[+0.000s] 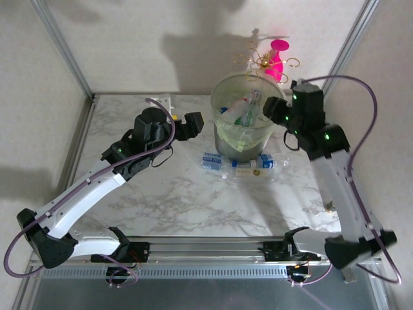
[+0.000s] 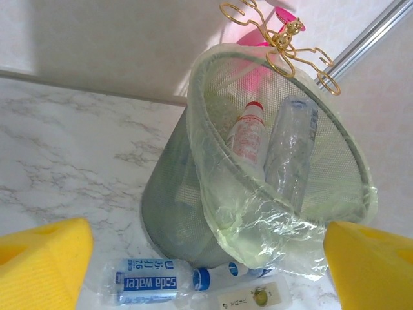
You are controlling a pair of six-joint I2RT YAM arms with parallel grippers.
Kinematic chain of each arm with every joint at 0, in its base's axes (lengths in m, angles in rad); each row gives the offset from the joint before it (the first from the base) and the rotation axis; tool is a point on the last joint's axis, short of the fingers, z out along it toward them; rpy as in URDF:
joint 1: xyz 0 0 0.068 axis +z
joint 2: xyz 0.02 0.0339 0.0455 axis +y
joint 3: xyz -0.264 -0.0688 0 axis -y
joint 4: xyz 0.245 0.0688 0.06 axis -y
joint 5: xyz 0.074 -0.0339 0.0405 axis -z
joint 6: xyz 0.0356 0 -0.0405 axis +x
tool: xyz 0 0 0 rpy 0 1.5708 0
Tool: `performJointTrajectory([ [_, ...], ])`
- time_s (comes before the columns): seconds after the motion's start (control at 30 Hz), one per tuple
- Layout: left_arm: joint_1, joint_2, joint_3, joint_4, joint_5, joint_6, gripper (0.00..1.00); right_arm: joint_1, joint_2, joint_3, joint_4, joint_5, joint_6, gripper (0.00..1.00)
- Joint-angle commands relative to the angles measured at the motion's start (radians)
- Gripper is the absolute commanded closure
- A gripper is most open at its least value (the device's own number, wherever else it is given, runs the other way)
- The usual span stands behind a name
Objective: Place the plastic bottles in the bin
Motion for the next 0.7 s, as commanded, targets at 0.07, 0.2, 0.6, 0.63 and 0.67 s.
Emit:
performJointTrajectory([
  [0.07,0.027,0.006,-0.006,0.012,0.001,-0.084,0.08,-0.002,-0.181,-0.197,0.148,-0.197,0.026,0.51],
  [0.2,0.075,0.006,-0.074,0.032,0.058,-0.175,0.08,-0.003,-0.225,-0.268,0.113,-0.261,0.078,0.52],
  [0.6,0.177,0.208,-0.191,0.015,0.266,-0.819,0.0,-0.004,-0.188,-0.186,-0.083,-0.107,0.106,0.54],
  [0.63,0.173,0.229,-0.197,0.005,0.28,-0.879,0.0,-0.002,-0.188,-0.175,-0.098,-0.091,0.104,0.54],
  [0.67,0.169,0.255,-0.2,-0.014,0.289,-0.935,0.0,-0.002,-0.19,-0.165,-0.115,-0.072,0.106,0.54],
])
